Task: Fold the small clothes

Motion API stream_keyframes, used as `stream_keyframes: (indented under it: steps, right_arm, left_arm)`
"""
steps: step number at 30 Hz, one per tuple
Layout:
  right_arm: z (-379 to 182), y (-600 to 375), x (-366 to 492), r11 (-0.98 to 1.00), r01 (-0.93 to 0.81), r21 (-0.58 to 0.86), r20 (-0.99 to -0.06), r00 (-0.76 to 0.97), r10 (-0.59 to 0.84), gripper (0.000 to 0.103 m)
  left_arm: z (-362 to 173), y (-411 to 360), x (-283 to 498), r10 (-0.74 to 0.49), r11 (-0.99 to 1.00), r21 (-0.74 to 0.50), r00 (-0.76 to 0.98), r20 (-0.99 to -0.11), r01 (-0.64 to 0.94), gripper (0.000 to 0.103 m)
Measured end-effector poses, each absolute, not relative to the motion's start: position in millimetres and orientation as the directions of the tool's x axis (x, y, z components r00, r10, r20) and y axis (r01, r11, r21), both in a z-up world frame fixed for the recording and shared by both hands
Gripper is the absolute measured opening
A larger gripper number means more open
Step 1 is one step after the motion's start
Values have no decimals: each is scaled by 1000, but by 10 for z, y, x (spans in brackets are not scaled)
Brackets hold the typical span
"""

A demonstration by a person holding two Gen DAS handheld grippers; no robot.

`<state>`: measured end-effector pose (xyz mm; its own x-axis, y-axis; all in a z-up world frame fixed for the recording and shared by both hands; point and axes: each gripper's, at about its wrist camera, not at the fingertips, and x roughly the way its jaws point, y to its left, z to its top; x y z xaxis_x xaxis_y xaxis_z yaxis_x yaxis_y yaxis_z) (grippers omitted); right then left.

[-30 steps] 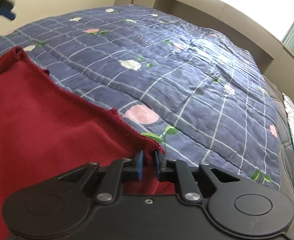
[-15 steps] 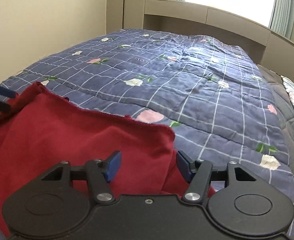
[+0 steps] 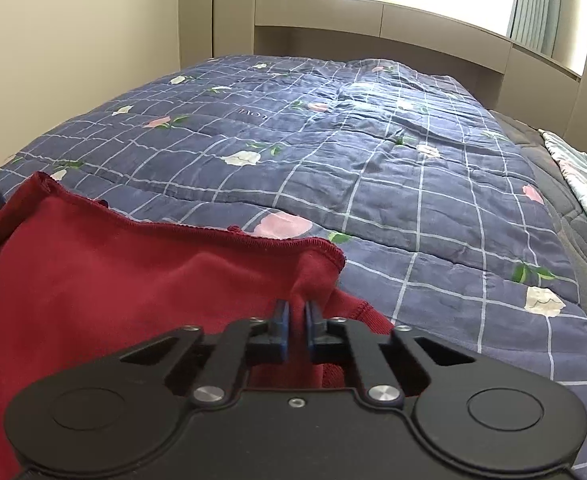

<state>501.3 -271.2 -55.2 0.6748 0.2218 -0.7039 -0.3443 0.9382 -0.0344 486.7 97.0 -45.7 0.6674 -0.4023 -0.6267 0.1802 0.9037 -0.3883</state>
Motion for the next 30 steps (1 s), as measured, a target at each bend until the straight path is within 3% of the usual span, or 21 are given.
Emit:
stream_keyframes:
  steps: [4,6,8,11,14,18,20,21,23,24,26,30]
  right_arm:
    - [-491,-2736,4976,945,-324,-36,-688,694,211,3]
    - [-427,-2781,4933,953,-301,-24,-674,709,207,3]
    - [-369,-2818,4886,957,-289,-23,-661,722,202,2]
    - [-356,-2838,4858,959,-281,-38,-663,725,186,2]
    - [-404,-2836,4859,960,-275,-57,-673,720,166,2]
    - [-479,-2861,4875,962,-265,-65,-686,712,150,4]
    - [-506,-2882,4880,964,-258,-68,-693,707,140,10]
    - [-514,-2889,4876,964,-255,-74,-694,708,134,15]
    - [-514,-2901,4863,966,-242,-93,-691,714,112,41]
    - [-509,-2905,4849,966,-235,-104,-687,719,101,46]
    - [-482,-2916,4814,966,-231,-117,-679,729,92,65]
    - [-412,-2894,4623,969,-230,-87,-663,740,116,86]
  left_arm:
    - [-473,725,4819,-353,936,-257,658,-665,243,95]
    - [-513,635,4859,-288,957,-187,649,-704,222,83]
    - [-551,618,4925,-258,965,-171,631,-732,197,52]
    - [-571,720,5016,-262,964,-226,623,-738,137,25]
    - [-584,899,5050,-232,963,-266,646,-727,46,20]
    - [-655,1157,5063,-181,947,-309,649,-739,-87,23]
    - [-690,1304,5043,-194,927,-354,652,-733,-122,47]
    - [-697,1385,5026,-201,915,-379,661,-723,-137,53]
    - [-704,1497,5032,-218,893,-422,673,-707,-154,74]
    - [-704,1554,5024,-236,878,-452,678,-696,-158,79]
    - [-682,1630,4996,-230,858,-478,694,-682,-186,94]
    - [-593,1619,4870,-216,866,-475,738,-639,-158,97]
